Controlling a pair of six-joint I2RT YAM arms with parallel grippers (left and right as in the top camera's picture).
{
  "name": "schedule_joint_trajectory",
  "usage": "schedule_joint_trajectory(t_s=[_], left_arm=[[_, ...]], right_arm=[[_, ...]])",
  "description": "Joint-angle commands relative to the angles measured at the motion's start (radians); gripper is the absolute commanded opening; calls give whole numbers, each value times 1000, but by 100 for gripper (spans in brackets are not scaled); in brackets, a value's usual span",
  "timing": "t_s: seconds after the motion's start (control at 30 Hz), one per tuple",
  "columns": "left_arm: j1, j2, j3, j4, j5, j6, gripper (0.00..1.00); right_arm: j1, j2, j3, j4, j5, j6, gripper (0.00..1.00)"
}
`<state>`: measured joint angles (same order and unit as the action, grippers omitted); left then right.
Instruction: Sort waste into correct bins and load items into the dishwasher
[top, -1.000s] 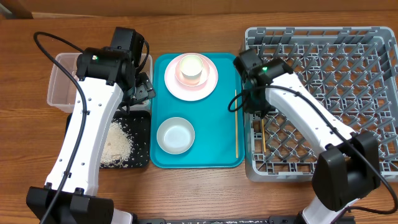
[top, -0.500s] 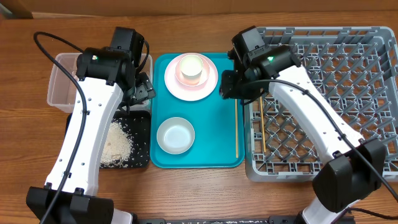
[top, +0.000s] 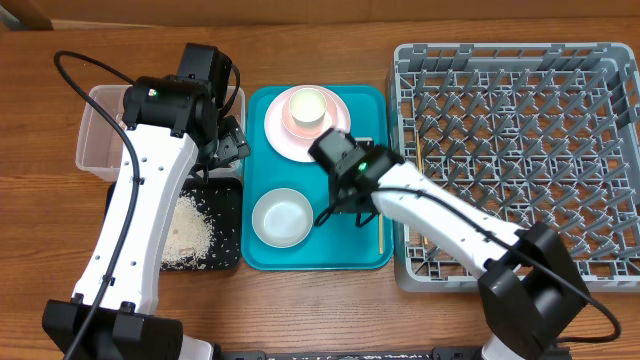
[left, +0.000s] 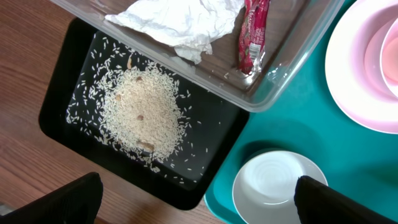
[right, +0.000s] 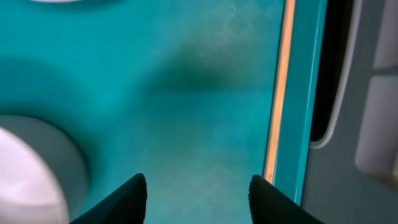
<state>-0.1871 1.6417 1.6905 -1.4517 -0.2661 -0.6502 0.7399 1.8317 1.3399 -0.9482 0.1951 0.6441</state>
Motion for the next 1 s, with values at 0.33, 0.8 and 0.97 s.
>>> schedule_joint_trajectory(t_s=[0.33,0.8,0.97], left_arm=[[3,-10,14,-3,-6,8,100],[3,-10,14,-3,-6,8,100],[3,-10,14,-3,-6,8,100]], right_arm=[[-11,-21,-218,187,122,45,76],[-11,-21,-285,311,71,45,79],[-11,-18,-293,324,58,45,79]])
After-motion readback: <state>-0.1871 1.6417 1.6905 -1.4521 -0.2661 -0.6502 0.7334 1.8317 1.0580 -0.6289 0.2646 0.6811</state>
